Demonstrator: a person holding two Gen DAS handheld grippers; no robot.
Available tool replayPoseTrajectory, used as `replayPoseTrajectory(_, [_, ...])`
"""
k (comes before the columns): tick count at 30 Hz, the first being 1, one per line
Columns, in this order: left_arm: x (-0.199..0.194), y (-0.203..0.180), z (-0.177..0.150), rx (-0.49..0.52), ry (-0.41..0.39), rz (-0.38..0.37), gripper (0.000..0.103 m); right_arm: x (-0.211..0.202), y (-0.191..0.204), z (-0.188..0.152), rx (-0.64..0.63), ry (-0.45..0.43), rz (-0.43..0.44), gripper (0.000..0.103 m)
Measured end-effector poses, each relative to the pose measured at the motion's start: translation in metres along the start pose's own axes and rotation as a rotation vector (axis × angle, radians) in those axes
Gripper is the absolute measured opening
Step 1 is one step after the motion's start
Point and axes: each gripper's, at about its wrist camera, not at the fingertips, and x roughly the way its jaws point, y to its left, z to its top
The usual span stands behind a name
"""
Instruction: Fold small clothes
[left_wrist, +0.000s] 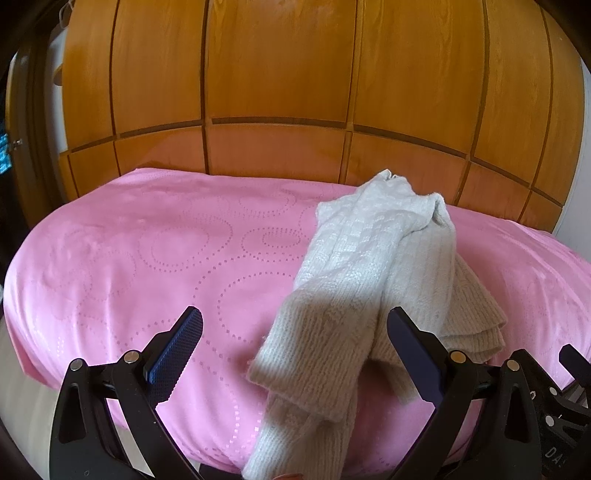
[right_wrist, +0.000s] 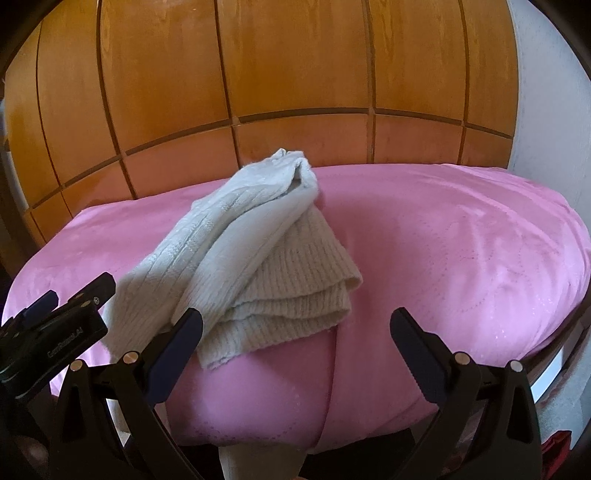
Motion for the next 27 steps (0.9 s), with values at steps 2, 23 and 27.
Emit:
replayPoseTrajectory(2, [0.000,0.000,0.000,0.000,0.001,0.002,0.099,0.003,0.002,-0.001,-0.005,0.016,0.023,0.101])
replayPoseTrajectory(23, [0.004,0.006,-0.001,-0.011,0.010,0.011,0.099,0.003,0.001,0.010,-0.033,-0.046,-0.005,0.101])
replayPoseTrajectory(27, [0.004,0.006,0.000,-0.013,0.011,0.008,0.099,0.005,0.001,0.010,-0.035,-0.035,-0.007,0.101])
